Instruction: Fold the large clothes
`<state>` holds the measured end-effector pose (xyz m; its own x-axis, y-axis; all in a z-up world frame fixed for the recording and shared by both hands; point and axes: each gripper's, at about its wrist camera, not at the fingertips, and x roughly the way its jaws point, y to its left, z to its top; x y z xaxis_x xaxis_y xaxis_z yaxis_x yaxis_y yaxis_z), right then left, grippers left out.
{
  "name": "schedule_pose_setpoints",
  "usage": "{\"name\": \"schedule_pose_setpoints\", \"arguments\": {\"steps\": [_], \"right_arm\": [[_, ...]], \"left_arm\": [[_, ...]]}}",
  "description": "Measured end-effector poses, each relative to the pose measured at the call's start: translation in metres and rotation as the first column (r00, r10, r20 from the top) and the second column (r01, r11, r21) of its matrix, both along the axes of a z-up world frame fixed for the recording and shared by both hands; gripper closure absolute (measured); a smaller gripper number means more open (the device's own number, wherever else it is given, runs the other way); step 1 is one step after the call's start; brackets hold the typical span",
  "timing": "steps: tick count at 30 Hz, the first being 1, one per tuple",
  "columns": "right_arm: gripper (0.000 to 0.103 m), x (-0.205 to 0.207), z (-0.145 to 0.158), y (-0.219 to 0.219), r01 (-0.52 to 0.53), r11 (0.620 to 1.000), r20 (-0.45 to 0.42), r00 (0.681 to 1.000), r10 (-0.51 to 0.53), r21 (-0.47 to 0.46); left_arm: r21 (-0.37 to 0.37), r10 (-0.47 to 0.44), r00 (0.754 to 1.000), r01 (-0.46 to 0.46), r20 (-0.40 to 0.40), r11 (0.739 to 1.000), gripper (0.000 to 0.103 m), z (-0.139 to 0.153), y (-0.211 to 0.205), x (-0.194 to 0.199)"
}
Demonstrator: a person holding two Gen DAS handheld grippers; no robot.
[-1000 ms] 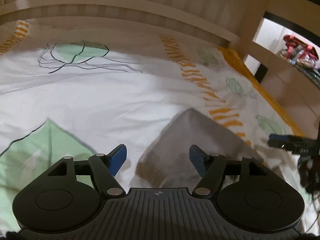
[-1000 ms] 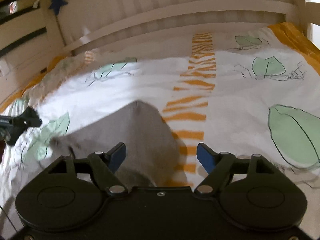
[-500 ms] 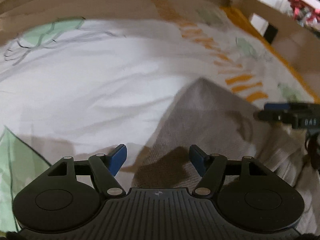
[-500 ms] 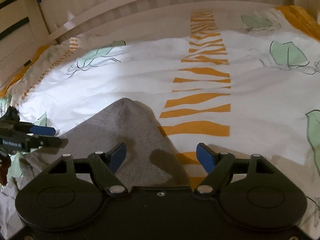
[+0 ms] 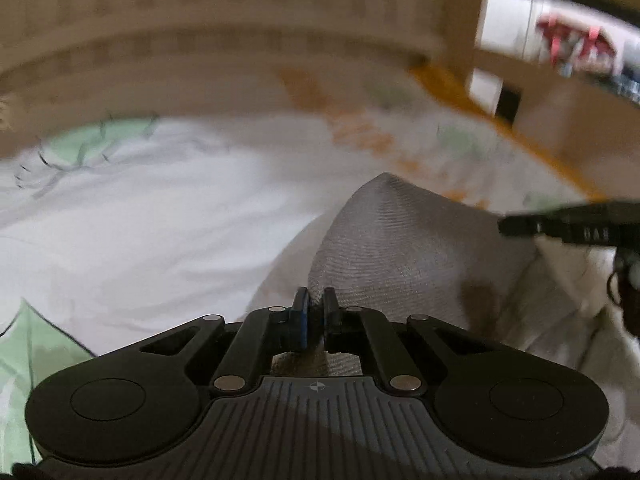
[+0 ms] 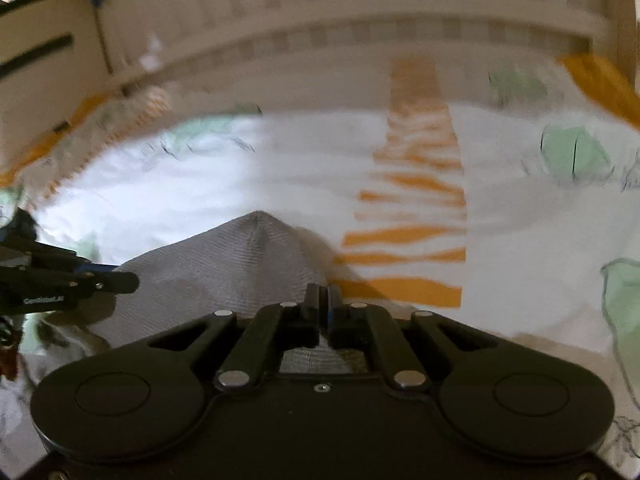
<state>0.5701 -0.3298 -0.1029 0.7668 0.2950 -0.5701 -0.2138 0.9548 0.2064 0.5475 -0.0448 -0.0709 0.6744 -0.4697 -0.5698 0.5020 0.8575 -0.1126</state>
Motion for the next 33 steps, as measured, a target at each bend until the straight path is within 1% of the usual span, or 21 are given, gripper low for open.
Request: {"name": "schedule_pose_setpoints", "arguments": {"steps": [2,4,7,9,11,12,14,15,17,19,21,22,23,25,26,27,29,31,33], "right_arm": [[0.094,-0.021,0.011,-0.001,-0.020,1.000,0.064,0.998,0.020,-0.005],[0.094,-0.049,0.023,-0.001,-0.049,0.999,0.129,0.990,0.051,-0.023],[0.094,-0.093,0.035,-0.002,-0.101,0.994,0.206,0.972,0.108,-0.046],[0.094,-0.122,0.040,-0.001,-0.135,0.989,0.230,0.962,0.147,-0.065],[0.094,-0.146,0.038,0.001,-0.166,0.983,0.227,0.957,0.180,-0.081],[0.094,-0.161,0.036,0.005,-0.192,0.976,0.216,0.954,0.209,-0.099],[0.094,-0.181,0.029,0.012,-0.232,0.963,0.179,0.950,0.255,-0.138],[0.094,-0.190,0.023,0.016,-0.249,0.959,0.141,0.953,0.268,-0.140],[0.094,-0.200,0.016,0.020,-0.264,0.956,0.093,0.956,0.277,-0.130],[0.092,-0.205,0.016,0.021,-0.245,0.964,0.076,0.964,0.253,-0.107],[0.079,-0.199,0.021,0.017,-0.206,0.977,0.074,0.975,0.209,-0.052],[0.055,-0.192,0.025,0.012,-0.173,0.985,0.068,0.983,0.173,-0.015],[0.040,-0.184,0.029,0.007,-0.137,0.990,0.063,0.989,0.135,0.026],[0.039,-0.170,0.034,-0.004,-0.085,0.992,0.056,0.995,0.080,0.095],[0.039,-0.161,0.034,-0.007,-0.061,0.992,0.039,0.998,0.057,0.115],[0.038,-0.151,0.033,-0.011,-0.030,0.992,0.011,1.000,0.029,0.124],[0.037,-0.129,0.026,-0.019,0.019,0.987,-0.063,0.998,-0.009,0.161],[0.037,-0.109,0.015,-0.028,0.071,0.972,-0.137,0.990,-0.041,0.225],[0.037,-0.090,0.004,-0.032,0.104,0.955,-0.203,0.978,-0.047,0.278]], "left_arm": [[-0.041,-0.001,0.998,0.004,0.064,0.999,0.098,0.009,0.011,-0.023],[-0.049,-0.024,0.990,0.031,0.138,0.998,0.098,0.016,0.024,-0.053],[-0.070,-0.075,0.976,0.091,0.204,0.993,0.098,0.021,0.045,-0.097],[-0.051,-0.118,0.968,0.132,0.221,0.990,0.098,0.020,0.056,-0.126],[-0.016,-0.169,0.965,0.176,0.201,0.984,0.098,0.017,0.060,-0.148],[0.005,-0.193,0.965,0.196,0.175,0.981,0.098,0.013,0.063,-0.161],[0.023,-0.216,0.968,0.215,0.131,0.976,0.098,0.008,0.065,-0.177],[0.020,-0.220,0.970,0.219,0.100,0.975,0.097,0.006,0.066,-0.185],[-0.011,-0.185,0.982,0.185,0.036,0.983,0.096,0.004,0.068,-0.195],[-0.043,-0.159,0.987,0.157,-0.035,0.987,0.096,0.000,0.067,-0.198],[-0.034,-0.135,0.987,0.132,-0.082,0.991,0.094,-0.002,0.061,-0.199],[-0.030,-0.134,0.987,0.131,-0.094,0.991,0.094,-0.004,0.060,-0.200],[-0.030,-0.142,0.985,0.140,-0.102,0.990,0.093,-0.004,0.056,-0.199],[-0.041,-0.155,0.983,0.151,-0.102,0.988,0.087,-0.004,0.049,-0.193],[-0.049,-0.152,0.983,0.148,-0.103,0.988,0.078,-0.003,0.046,-0.190],[-0.060,-0.147,0.983,0.141,-0.108,0.988,0.075,-0.006,0.045,-0.189],[-0.093,-0.144,0.980,0.132,-0.136,0.987,0.075,-0.008,0.040,-0.183],[-0.107,-0.142,0.977,0.126,-0.158,0.986,0.074,-0.012,0.037,-0.184],[-0.115,-0.142,0.974,0.123,-0.174,0.986,0.068,-0.015,0.035,-0.183]]}}
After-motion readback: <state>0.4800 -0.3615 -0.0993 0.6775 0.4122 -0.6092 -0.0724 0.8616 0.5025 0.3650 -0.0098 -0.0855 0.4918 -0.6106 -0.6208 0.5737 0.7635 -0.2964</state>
